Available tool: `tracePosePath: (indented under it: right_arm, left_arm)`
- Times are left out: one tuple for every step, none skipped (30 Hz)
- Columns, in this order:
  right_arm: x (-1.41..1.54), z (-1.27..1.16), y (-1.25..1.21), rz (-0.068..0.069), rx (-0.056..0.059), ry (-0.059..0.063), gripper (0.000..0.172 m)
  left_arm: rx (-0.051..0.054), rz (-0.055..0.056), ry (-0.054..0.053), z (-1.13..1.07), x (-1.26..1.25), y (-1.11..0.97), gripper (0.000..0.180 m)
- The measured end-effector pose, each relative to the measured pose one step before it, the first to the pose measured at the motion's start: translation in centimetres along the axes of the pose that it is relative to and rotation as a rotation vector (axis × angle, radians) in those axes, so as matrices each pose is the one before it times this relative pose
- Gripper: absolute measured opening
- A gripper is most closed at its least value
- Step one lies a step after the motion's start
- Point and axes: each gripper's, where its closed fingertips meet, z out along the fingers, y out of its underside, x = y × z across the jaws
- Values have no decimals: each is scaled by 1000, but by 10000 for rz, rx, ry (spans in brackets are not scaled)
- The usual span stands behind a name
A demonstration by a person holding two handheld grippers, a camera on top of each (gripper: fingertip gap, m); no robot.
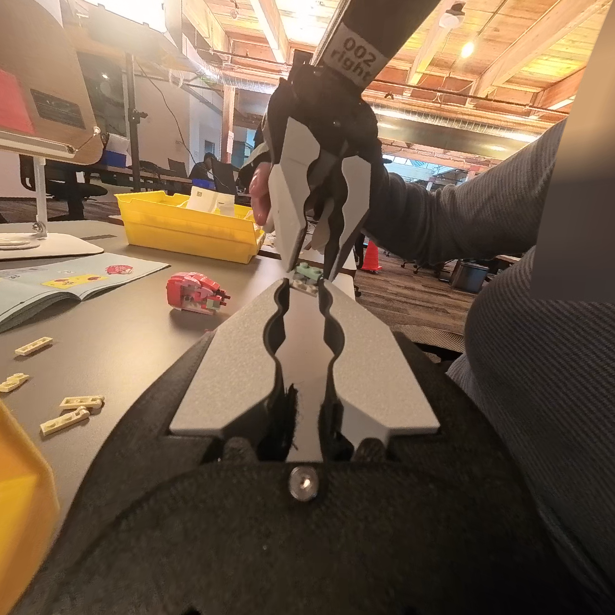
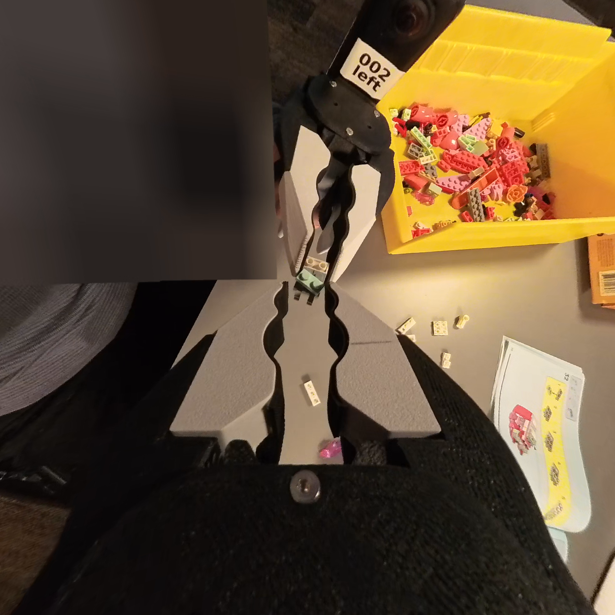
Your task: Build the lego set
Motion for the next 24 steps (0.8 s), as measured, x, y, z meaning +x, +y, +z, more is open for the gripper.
tracePosePath:
  right_arm:
    - [6, 3, 13, -10, -9, 10, 20]
    - [5, 1, 3, -8, 10, 11, 21]
    - [-6, -10, -22, -7, 14, 10, 22]
    - [8, -10, 0, 2, 4, 26, 25]
    - [22, -22, 3, 16, -4, 41, 27]
    - [64, -44, -29, 11, 26, 86, 31]
    - [8, -55, -96, 2, 67, 85, 35]
    - [-64, -42, -187, 12, 107, 78, 39]
    - [-185, -9, -149, -12, 65, 36, 40]
    - [-237, 45, 21, -67, -50, 26, 40]
    - [-138, 80, 103, -111, -90, 86, 41]
    - [-57, 74, 143, -128, -103, 128, 42]
    - [4, 39, 136, -97, -88, 130, 43]
    - [138, -9, 87, -26, -43, 174, 44]
    - [152, -65, -19, 54, 34, 147, 44]
    - [98, -89, -102, 122, 86, 92, 44]
    - [48, -86, -121, 88, 74, 72, 44]
    - [-53, -60, -78, -20, 47, 48, 44]
    - [-134, -16, -50, -100, 7, 36, 44]
    - [-112, 10, 0, -100, -57, 62, 44]
    - [-114, 45, 10, -39, -79, 40, 44]
    - [-42, 37, -35, 94, -58, 40, 44]
    - [89, 14, -117, 224, 8, 73, 43]
    - [278, -28, -142, 340, 46, 152, 40]
  left_arm:
    - [7, -7, -10, -9, -26, -6, 16]
    - [9, -12, -9, -5, -20, -18, 16]
    - [9, -12, -10, -15, -16, -8, 16]
    - [7, -9, -13, -7, -26, -15, 16]
    - [5, -10, -15, 4, -30, 0, 16]
    - [6, -13, -26, -8, -43, -13, 16]
    - [7, -20, -22, -7, -48, -7, 16]
    - [9, -22, -16, -3, -37, -20, 16]
    - [12, -13, -10, -19, -24, -15, 16]
    - [10, -4, -1, -13, -8, -19, 16]
    - [2, -1, -1, 2, -1, -3, 16]
    - [-7, -1, -1, 3, -6, 10, 16]
    - [-6, 0, -2, 9, -1, 12, 16]
    - [1, -1, -7, 1, -8, -1, 16]
    - [6, -4, -14, -1, -24, -11, 16]
    - [7, -3, -8, -9, -11, -13, 16]
    - [4, -6, -2, -3, -6, -9, 16]
    - [-2, -4, -1, -1, -14, 10, 16]
    - [-7, 1, 3, 10, 8, 4, 16]
    - [-8, 1, 0, 8, 1, 15, 16]
    - [-10, -7, 1, -2, 45, 2, 16]
    - [-8, -2, 1, 0, 9, -18, 16]
    - [2, -5, -4, -24, 30, -2, 16]
    - [-2, 0, -22, 60, -50, 0, 16]
